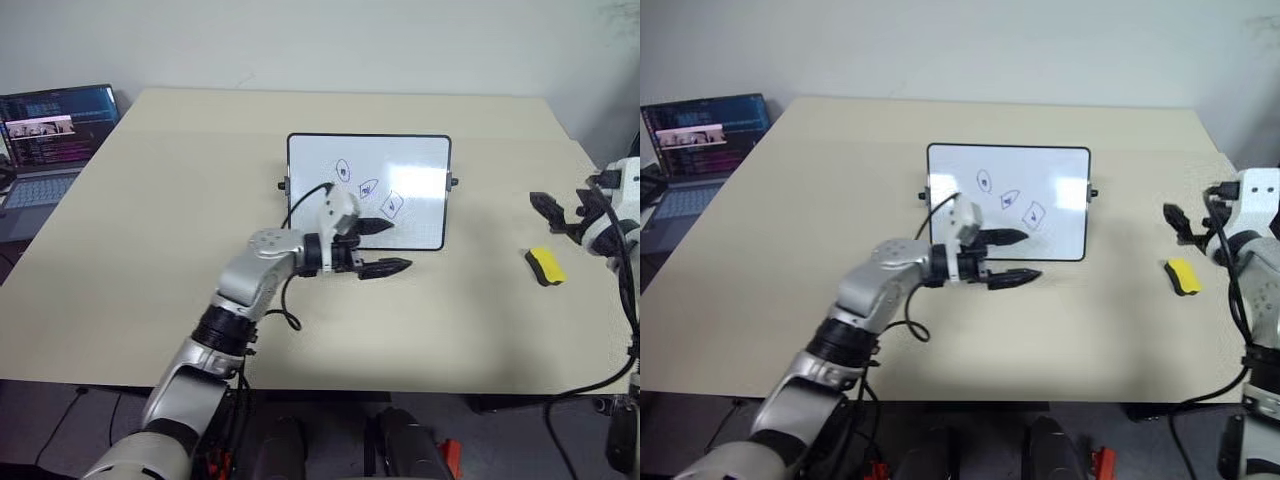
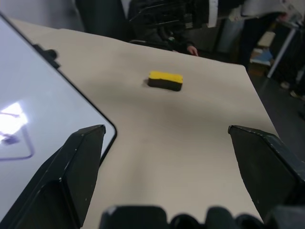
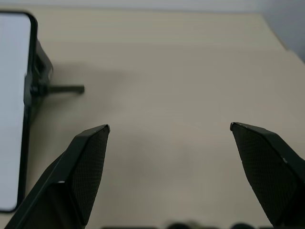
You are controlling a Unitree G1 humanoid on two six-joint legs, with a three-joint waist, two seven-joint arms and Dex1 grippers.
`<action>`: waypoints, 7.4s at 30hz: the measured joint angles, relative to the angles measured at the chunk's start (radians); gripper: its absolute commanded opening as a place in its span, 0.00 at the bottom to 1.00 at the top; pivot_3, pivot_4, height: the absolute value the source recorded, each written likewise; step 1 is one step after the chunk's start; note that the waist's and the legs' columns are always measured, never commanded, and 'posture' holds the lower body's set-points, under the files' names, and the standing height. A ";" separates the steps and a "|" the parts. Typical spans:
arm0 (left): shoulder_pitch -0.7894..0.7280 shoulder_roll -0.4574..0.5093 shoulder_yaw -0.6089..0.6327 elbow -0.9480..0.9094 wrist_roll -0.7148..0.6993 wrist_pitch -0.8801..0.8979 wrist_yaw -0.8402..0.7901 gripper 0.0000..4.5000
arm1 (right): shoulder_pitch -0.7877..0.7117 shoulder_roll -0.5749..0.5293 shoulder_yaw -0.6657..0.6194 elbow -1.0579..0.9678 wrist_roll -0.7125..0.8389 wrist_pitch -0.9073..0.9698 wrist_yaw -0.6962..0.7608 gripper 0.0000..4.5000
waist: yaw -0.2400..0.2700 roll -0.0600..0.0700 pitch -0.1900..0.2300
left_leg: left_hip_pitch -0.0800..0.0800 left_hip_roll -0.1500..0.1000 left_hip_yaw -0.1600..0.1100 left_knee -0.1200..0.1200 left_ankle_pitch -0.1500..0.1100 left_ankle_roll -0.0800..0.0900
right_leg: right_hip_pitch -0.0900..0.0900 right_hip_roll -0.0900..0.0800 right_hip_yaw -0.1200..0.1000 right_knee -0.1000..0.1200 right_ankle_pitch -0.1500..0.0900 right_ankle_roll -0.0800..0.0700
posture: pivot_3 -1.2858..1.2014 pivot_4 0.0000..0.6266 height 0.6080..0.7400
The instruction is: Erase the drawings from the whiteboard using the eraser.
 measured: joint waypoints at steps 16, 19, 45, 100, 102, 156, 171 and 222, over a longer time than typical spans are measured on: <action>0.022 -0.091 -0.028 0.020 0.086 -0.034 -0.016 1.00 | -0.044 -0.063 0.081 0.183 -0.054 0.091 0.095 0.99 | -0.003 0.000 0.000 | 0.000 0.000 0.000 0.001 0.000 0.000 | 0.000 0.000 0.000 0.001 0.000 0.000 | 0.52 0.24 1.00; 0.031 -0.092 -0.038 0.019 0.102 -0.034 -0.018 1.00 | -0.051 -0.077 0.086 0.207 -0.062 0.106 0.113 0.99 | -0.002 0.000 0.000 | 0.000 0.000 0.000 0.001 0.000 0.000 | 0.000 0.000 0.000 0.001 0.000 0.000 | 0.52 0.24 1.00; 0.085 -0.046 -0.038 -0.045 0.117 0.000 -0.007 1.00 | -0.005 -0.088 0.118 0.269 -0.091 0.140 0.199 0.80 | -0.003 0.000 0.000 | 0.000 0.000 0.000 0.002 0.000 0.000 | 0.000 0.000 0.000 0.002 0.000 0.000 | 0.52 0.24 1.00; 0.167 0.233 0.313 -0.020 0.151 -0.052 0.204 1.00 | -0.474 0.460 0.374 0.062 -0.165 -0.088 -0.009 0.28 | -0.005 0.000 0.000 | -0.001 0.001 -0.004 0.002 0.000 0.000 | -0.001 -0.001 -0.004 0.005 0.000 0.000 | 0.52 0.24 1.00; 0.168 0.232 0.312 -0.021 0.156 -0.060 0.216 1.00 | -0.493 0.506 0.424 0.113 -0.208 -0.174 -0.020 0.28 | -0.003 0.000 0.000 | -0.001 0.001 -0.004 0.002 0.000 0.000 | -0.001 -0.001 -0.005 0.005 0.000 -0.001 | 0.52 0.24 1.00; 0.159 0.259 0.314 -0.167 0.147 0.000 0.225 1.00 | -0.677 0.748 0.535 0.867 -0.521 -0.584 -0.032 0.28 | -0.032 -0.001 -0.001 | 0.010 0.001 -0.005 0.003 0.002 0.000 | 0.008 0.001 -0.005 0.009 0.001 -0.003 | 0.52 0.24 1.00; 0.141 0.253 0.312 -0.140 0.147 -0.006 0.219 1.00 | -0.650 0.569 0.544 0.700 -0.552 -0.422 -0.014 0.28 | -0.017 -0.001 -0.001 | 0.016 0.003 -0.006 0.001 0.002 0.000 | 0.016 0.002 -0.005 0.005 0.001 -0.003 | 0.52 0.24 1.00; 0.127 0.245 0.295 -0.126 0.147 -0.019 0.219 1.00 | -0.704 0.675 0.629 0.718 -0.601 -0.380 0.009 0.27 | -0.038 -0.001 -0.001 | 0.014 0.004 -0.005 -0.007 0.001 0.000 | 0.010 0.003 -0.005 0.003 0.001 -0.003 | 0.52 0.24 1.00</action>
